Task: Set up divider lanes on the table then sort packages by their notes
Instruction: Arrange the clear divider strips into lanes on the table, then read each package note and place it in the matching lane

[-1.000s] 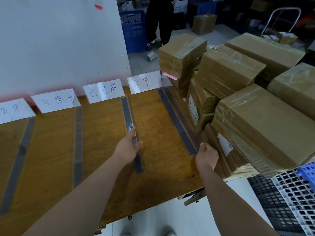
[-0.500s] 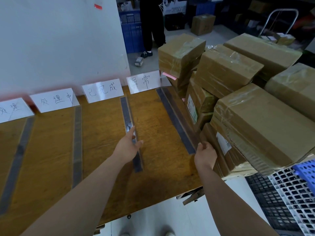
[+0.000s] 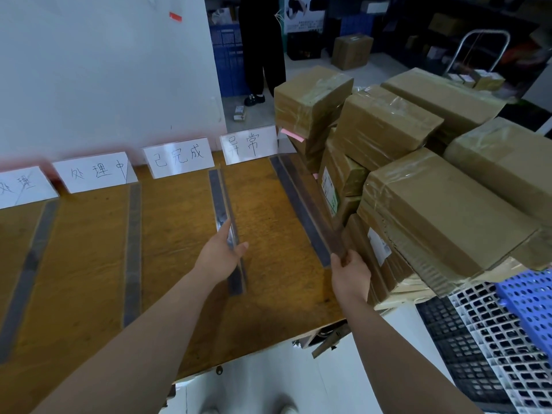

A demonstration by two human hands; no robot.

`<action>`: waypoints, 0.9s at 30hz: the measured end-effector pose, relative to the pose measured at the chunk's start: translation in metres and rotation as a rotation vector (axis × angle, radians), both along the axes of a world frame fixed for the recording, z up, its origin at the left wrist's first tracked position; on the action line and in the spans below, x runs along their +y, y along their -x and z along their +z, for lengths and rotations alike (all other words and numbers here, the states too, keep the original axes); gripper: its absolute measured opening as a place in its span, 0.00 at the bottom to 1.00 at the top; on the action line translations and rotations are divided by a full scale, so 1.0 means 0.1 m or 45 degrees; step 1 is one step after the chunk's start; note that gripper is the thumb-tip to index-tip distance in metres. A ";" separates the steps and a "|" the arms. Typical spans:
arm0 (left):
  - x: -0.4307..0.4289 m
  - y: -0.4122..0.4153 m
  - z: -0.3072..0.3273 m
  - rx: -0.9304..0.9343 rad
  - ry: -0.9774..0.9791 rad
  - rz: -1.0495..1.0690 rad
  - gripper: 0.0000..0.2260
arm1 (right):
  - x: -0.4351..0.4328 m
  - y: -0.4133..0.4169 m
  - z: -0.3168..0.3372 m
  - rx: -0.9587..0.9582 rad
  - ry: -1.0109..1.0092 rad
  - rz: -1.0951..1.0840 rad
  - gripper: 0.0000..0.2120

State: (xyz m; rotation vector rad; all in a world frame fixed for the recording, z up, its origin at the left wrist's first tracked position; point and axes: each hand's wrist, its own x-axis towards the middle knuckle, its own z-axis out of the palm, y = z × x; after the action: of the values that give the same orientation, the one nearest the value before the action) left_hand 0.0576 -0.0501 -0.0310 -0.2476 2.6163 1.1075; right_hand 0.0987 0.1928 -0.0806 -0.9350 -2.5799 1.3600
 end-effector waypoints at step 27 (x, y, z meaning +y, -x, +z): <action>0.72 -0.52 1.31 0.463 0.062 -0.520 0.32 | 0.13 -1.19 1.81 0.458 -0.518 0.028 0.22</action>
State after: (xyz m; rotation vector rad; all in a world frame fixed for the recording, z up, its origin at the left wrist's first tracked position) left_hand 0.1100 0.0216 0.1002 0.5048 2.8185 1.0173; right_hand 0.2176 0.2058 0.1001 -0.5405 -2.4481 0.8547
